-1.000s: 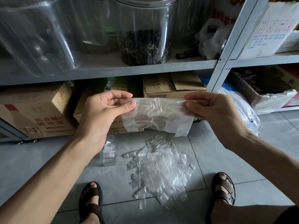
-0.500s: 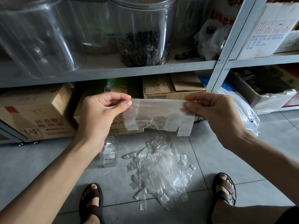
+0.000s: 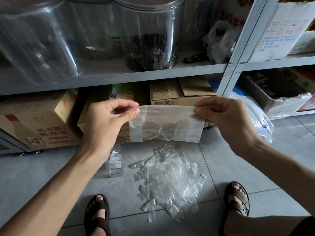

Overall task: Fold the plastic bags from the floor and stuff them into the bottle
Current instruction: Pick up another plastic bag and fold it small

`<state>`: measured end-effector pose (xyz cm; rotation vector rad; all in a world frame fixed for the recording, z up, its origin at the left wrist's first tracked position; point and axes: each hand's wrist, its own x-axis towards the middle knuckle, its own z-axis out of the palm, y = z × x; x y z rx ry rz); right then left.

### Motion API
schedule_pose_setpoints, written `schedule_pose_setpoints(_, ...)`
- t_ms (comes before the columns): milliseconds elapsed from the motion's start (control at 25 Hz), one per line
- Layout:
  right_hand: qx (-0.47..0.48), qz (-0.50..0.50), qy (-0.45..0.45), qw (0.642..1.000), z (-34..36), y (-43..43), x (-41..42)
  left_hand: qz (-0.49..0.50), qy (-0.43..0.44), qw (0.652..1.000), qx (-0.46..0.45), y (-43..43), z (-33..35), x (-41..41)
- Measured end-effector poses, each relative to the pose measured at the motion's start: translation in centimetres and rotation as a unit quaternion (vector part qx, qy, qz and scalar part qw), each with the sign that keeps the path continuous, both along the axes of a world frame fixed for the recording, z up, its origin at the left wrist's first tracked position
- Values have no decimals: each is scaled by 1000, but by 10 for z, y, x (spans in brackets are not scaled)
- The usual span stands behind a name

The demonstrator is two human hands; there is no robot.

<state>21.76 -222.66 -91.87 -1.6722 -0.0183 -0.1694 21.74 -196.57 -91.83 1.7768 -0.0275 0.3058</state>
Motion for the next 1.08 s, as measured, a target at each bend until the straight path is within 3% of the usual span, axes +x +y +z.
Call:
schedule_pose_setpoints(360, -114, -33, -47, 992, -5, -5, 6, 7, 3, 998, 59, 3, 0, 2)
schedule_pose_setpoints(600, -93, 25, -34, 995, -6, -5, 8, -26, 16, 998, 54, 2, 2, 3)
schedule_pose_setpoints(1080, -117, 5, -70, 991, -5, -5, 7, -22, 1, 995, 96, 9, 2, 5)
